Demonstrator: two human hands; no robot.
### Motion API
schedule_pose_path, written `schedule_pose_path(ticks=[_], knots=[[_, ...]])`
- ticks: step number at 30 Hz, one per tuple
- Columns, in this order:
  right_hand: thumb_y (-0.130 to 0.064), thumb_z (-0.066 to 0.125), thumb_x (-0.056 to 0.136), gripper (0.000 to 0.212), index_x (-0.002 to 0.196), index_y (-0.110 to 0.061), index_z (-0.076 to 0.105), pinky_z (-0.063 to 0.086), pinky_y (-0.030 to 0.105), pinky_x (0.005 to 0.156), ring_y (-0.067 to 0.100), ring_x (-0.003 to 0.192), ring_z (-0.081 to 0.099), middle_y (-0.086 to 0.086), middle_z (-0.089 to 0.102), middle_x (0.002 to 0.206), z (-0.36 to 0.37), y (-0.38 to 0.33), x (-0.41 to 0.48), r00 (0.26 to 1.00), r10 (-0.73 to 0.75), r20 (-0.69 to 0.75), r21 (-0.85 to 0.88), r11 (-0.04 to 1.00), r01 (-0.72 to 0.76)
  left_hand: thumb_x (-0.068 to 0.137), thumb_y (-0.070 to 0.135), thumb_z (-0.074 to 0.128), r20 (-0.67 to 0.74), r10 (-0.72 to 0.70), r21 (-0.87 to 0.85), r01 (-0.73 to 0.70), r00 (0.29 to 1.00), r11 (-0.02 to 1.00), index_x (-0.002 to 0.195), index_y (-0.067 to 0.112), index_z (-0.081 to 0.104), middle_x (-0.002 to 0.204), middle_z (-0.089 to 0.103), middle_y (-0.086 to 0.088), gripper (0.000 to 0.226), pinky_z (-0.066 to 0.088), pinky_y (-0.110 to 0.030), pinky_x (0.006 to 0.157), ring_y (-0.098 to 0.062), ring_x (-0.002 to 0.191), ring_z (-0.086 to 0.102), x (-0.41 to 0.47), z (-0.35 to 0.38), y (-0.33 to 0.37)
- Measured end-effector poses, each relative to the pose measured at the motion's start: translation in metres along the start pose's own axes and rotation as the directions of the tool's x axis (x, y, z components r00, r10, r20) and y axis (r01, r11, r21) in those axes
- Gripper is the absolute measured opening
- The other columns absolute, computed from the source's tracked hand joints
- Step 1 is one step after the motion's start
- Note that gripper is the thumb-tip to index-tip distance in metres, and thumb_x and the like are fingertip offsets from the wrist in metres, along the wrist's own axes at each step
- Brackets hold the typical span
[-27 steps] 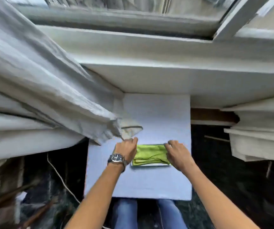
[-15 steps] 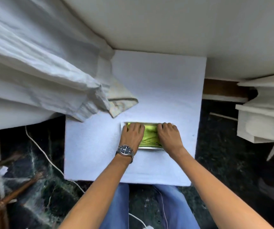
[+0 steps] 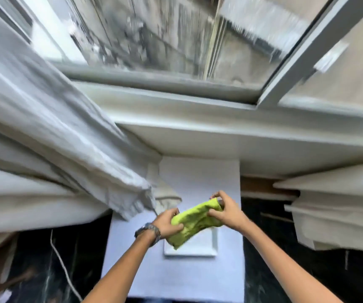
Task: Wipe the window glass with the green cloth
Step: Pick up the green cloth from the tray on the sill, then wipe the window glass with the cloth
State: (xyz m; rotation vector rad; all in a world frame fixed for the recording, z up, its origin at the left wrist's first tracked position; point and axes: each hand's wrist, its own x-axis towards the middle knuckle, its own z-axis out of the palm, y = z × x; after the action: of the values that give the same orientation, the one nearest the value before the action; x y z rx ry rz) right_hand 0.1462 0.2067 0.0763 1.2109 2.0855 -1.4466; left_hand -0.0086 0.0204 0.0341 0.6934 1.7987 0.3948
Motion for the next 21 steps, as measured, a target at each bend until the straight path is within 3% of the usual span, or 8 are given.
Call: schedule_pose_path(ticks=[3, 6, 10, 12, 14, 16, 18, 21], knots=[[-0.002, 0.076, 0.083, 0.043, 0.119, -0.018, 0.058, 0.058, 0.042, 0.088, 0.023, 0.091, 0.069, 0.007, 0.074, 0.098, -0.072, -0.109, -0.027, 0.957, -0.190, -0.217, 0.051, 0.977, 0.206, 0.079, 0.018, 0.069, -0.130, 0.182, -0.121, -0.198, 0.975, 0.973, 0.086, 0.020, 0.048, 0.075, 0.050, 0.008, 0.023, 0.043, -0.023, 0.062, -0.004, 0.067, 0.047, -0.050, -0.078, 0.074], [0.008, 0.068, 0.084, 0.043, 0.122, -0.010, 0.059, 0.056, 0.039, 0.093, 0.022, 0.094, 0.069, 0.004, 0.071, 0.101, -0.148, -0.238, -0.066, 0.797, -0.462, -0.388, -0.080, 0.879, 0.470, 0.078, 0.010, 0.073, -0.328, 0.341, -0.150, -0.405, 0.881, 0.902, 0.088, 0.019, 0.050, 0.077, 0.056, 0.008, 0.026, 0.042, -0.016, 0.064, 0.005, 0.065, 0.048, -0.102, -0.162, 0.163], [0.009, 0.070, 0.083, 0.046, 0.123, -0.009, 0.057, 0.055, 0.035, 0.085, 0.020, 0.097, 0.063, 0.009, 0.063, 0.117, -0.254, -0.413, -0.156, 0.302, -0.787, -0.539, -0.484, 0.582, 0.654, 0.077, 0.026, 0.074, -0.587, 0.529, -0.039, -0.674, 0.613, 0.737, 0.104, 0.004, 0.055, 0.086, 0.064, -0.005, 0.039, 0.050, -0.032, 0.069, -0.011, 0.075, 0.057, -0.185, -0.273, 0.304], [0.010, 0.071, 0.084, 0.043, 0.119, -0.011, 0.059, 0.057, 0.040, 0.080, 0.028, 0.096, 0.064, 0.013, 0.056, 0.124, -0.301, -0.486, -0.206, 0.026, -0.861, -0.507, -0.693, 0.426, 0.582, 0.079, 0.026, 0.073, -0.678, 0.601, 0.064, -0.780, 0.424, 0.622, 0.109, 0.008, 0.054, 0.093, 0.066, -0.008, 0.040, 0.056, -0.042, 0.073, -0.020, 0.080, 0.062, -0.232, -0.319, 0.371], [0.006, 0.072, 0.087, 0.032, 0.114, -0.012, 0.066, 0.058, 0.043, 0.081, 0.034, 0.095, 0.066, 0.014, 0.054, 0.129, -0.344, -0.550, -0.251, -0.160, -0.883, -0.440, -0.833, 0.336, 0.439, 0.082, 0.027, 0.069, -0.731, 0.640, 0.207, -0.817, 0.236, 0.538, 0.112, 0.007, 0.055, 0.099, 0.068, -0.015, 0.038, 0.060, -0.050, 0.078, -0.033, 0.085, 0.066, -0.275, -0.356, 0.432], [-0.002, 0.073, 0.090, 0.024, 0.111, -0.013, 0.072, 0.055, 0.043, 0.086, 0.038, 0.098, 0.065, 0.014, 0.056, 0.134, -0.377, -0.606, -0.291, -0.247, -0.895, -0.372, -0.910, 0.299, 0.286, 0.087, 0.030, 0.066, -0.705, 0.708, 0.439, -0.754, 0.047, 0.488, 0.111, 0.005, 0.058, 0.104, 0.066, -0.016, 0.035, 0.057, -0.052, 0.080, -0.036, 0.089, 0.064, -0.314, -0.392, 0.485], [-0.010, 0.072, 0.092, 0.021, 0.113, -0.013, 0.073, 0.050, 0.047, 0.094, 0.042, 0.112, 0.060, 0.015, 0.055, 0.137, -0.399, -0.644, -0.316, -0.237, -0.912, -0.334, -0.941, 0.311, 0.130, 0.091, 0.031, 0.064, -0.601, 0.794, 0.683, -0.572, -0.089, 0.453, 0.114, 0.005, 0.062, 0.115, 0.060, -0.013, 0.034, 0.056, -0.049, 0.082, -0.032, 0.098, 0.062, -0.346, -0.424, 0.521], [-0.019, 0.070, 0.089, 0.026, 0.114, -0.018, 0.071, 0.040, 0.055, 0.102, 0.036, 0.130, 0.054, 0.015, 0.058, 0.139, -0.403, -0.668, -0.322, -0.229, -0.907, -0.353, -0.917, 0.384, -0.106, 0.093, 0.048, 0.056, -0.396, 0.901, 0.918, -0.095, -0.176, 0.385, 0.119, 0.018, 0.065, 0.140, 0.052, -0.007, 0.040, 0.052, -0.045, 0.095, -0.028, 0.124, 0.050, -0.379, -0.466, 0.534]])
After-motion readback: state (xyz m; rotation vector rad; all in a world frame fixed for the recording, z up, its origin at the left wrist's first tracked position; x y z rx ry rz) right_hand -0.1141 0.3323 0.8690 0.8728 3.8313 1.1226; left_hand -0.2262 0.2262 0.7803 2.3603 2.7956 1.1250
